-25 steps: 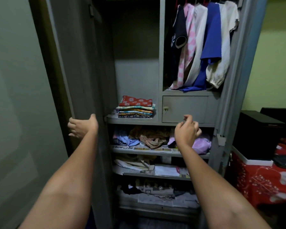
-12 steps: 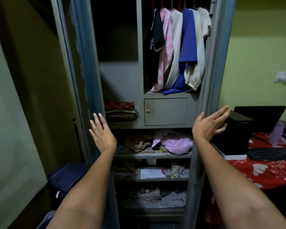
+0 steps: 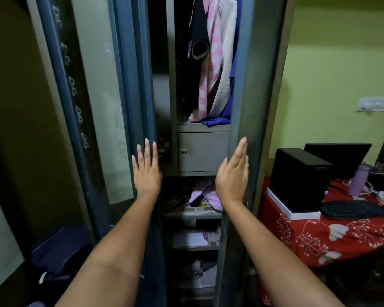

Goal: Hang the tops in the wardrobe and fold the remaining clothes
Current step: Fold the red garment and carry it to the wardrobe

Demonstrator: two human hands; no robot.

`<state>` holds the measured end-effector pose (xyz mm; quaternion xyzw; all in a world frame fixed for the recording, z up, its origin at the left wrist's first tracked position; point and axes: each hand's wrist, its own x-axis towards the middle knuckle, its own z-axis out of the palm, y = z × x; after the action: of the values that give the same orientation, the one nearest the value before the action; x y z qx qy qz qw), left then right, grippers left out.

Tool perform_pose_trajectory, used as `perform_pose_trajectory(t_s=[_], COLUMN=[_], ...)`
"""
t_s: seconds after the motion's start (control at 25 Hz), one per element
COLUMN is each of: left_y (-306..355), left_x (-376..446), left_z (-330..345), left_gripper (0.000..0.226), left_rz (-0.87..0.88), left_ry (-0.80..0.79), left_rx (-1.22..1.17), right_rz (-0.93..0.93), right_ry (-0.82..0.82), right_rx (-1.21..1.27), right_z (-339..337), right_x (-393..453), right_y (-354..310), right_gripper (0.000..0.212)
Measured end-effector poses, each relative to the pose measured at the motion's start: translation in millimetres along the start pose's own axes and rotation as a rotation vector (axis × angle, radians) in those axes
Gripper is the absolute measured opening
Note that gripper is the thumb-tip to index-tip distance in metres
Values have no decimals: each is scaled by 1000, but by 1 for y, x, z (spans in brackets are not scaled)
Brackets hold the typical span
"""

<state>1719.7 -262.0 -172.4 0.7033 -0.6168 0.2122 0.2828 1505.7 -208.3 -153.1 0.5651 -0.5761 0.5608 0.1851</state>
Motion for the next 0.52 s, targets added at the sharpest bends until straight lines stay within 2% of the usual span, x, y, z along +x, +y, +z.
perform_pose_trajectory(t_s=[0.12,0.32,0.4,0.52], left_y=[11,17,16,8], left_x=[21,53,66,82], left_z=[31,72,85,96], left_gripper=[95,85,79,67], left_rz=[58,151,188,298], left_ry=[16,46,74,85], left_rx=[21,20,-68,-355], right_rz=[-141,-142,-149,-200], right_ry=[-56,-121,-151,-233], right_rx=[-53,-26,-43,-36], right_z=[36,93,113,143], right_x=[6,13,18,21], right_y=[-6,-30,-36,-27], right_gripper=[72,70,70,72])
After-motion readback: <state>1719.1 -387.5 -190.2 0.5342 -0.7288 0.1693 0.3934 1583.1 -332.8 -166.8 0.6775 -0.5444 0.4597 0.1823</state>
